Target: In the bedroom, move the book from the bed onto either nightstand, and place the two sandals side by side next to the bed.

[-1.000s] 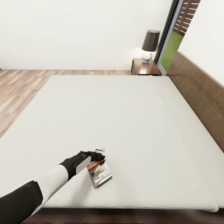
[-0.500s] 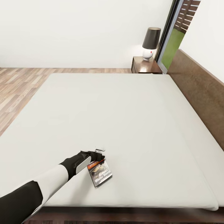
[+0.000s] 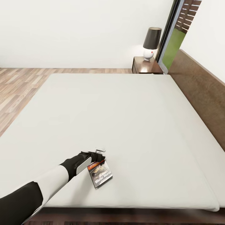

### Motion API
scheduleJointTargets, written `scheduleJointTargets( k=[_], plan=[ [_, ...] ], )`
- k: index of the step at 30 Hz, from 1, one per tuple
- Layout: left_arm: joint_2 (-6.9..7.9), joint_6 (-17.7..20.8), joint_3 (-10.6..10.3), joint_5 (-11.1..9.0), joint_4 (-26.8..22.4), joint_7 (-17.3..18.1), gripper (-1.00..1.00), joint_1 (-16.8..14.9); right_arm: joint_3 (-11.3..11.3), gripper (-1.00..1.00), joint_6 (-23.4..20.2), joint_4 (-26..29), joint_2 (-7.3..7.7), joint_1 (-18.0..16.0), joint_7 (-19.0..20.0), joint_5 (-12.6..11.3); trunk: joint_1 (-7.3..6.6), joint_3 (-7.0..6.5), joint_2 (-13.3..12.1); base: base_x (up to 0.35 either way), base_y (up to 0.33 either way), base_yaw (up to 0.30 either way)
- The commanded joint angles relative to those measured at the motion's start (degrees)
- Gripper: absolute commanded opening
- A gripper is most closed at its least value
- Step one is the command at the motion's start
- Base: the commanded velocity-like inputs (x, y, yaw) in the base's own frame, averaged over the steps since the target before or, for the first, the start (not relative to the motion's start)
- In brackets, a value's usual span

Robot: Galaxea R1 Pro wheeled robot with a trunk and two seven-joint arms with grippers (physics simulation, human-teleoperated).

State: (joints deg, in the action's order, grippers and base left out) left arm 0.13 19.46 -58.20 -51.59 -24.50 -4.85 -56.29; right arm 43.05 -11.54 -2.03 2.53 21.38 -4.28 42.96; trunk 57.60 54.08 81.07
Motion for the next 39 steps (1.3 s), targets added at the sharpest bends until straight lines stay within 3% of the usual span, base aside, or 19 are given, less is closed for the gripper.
scheduleJointTargets(
  k=[1, 39],
  plan=[
    [0.05, -0.1, -0.33, -1.92, -0.02, 0.1, 1.0, 0.04, 0.46, 1.0, -0.06, -0.08, 0.02, -0.02, -0.23, 0.54, 0.03, 0.05, 0.01, 0.0, 0.0, 0.0],
    [0.05, -0.13, -0.33, -1.87, 0.03, 0.1, 1.0, 0.04, 0.46, 1.0, -0.06, -0.08, 0.02, -0.02, -0.21, 0.61, 0.03, 0.05, 0.01, -0.026, 0.0, 0.0]
  ],
)
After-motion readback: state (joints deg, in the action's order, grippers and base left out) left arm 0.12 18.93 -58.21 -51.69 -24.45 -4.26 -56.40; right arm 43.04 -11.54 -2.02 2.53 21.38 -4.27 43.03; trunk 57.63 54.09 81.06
